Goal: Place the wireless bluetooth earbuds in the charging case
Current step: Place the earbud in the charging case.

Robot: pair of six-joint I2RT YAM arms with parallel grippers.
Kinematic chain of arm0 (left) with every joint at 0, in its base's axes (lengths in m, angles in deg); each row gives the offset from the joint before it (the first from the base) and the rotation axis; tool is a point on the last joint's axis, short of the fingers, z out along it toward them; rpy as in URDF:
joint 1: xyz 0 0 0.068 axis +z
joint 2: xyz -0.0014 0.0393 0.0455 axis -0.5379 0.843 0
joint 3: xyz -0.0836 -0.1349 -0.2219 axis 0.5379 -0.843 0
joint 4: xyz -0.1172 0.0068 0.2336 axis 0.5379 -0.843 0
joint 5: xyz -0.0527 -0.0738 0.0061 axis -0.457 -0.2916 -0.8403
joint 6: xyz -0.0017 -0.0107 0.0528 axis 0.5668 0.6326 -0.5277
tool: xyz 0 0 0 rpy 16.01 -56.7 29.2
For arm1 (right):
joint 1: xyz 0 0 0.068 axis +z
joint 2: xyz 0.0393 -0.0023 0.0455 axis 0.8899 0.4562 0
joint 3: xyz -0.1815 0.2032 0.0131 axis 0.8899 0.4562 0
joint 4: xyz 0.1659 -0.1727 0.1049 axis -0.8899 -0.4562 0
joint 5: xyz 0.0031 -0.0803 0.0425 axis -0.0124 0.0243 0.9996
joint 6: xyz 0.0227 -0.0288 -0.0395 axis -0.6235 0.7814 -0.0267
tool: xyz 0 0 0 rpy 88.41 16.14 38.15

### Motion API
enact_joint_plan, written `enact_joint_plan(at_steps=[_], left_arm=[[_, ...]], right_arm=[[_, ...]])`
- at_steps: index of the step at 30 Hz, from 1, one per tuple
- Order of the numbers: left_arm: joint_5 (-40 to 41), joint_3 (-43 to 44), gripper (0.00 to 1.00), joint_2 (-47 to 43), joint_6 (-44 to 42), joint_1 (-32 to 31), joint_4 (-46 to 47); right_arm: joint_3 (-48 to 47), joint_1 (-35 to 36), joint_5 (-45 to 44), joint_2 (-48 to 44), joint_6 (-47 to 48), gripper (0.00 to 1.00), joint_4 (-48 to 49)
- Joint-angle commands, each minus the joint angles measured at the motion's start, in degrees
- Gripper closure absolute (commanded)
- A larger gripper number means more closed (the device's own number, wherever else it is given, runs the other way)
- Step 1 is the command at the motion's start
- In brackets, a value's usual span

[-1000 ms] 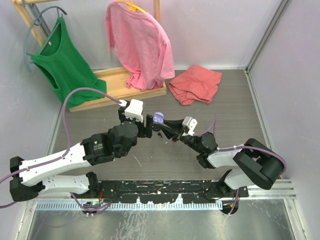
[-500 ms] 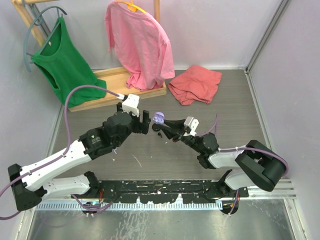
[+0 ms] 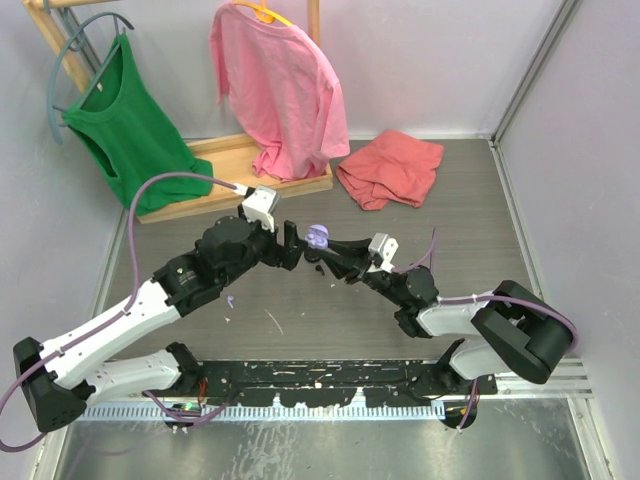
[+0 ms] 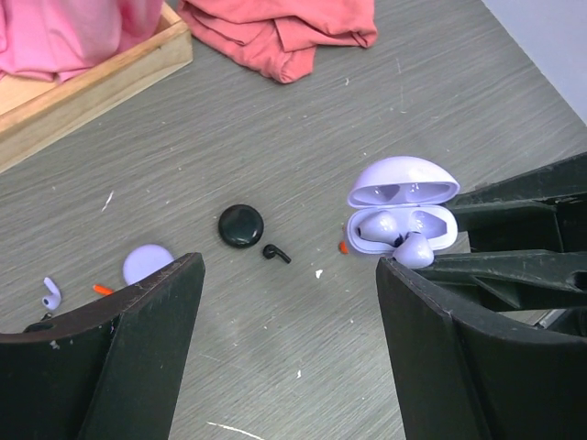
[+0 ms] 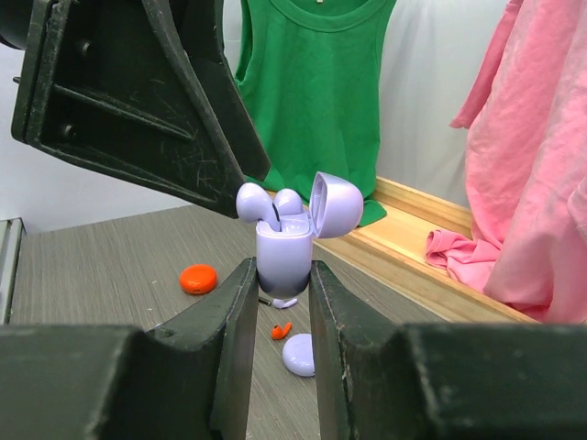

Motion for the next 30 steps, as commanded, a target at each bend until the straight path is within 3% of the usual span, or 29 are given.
enact_joint_plan(at_steps=[1,19,30], left_arm=[[-3.08,-0.21,0.22,-1.21,-0.34,0.49,4.67],[-7.97,1.66,0.21,2.34,2.35,0.47,6.94],[-4.85,3.42,0.13,4.13,5.33,0.44,5.10]], right_arm=[[-0.22,0.22,0.40,-1.71,-0.08,0.99,7.72],[-0.31,0.17,0.73,-0.90,-0.46,0.99,7.78],[-0.40,0.16,1.27,-0.52,-0.90,0.99,7.75]])
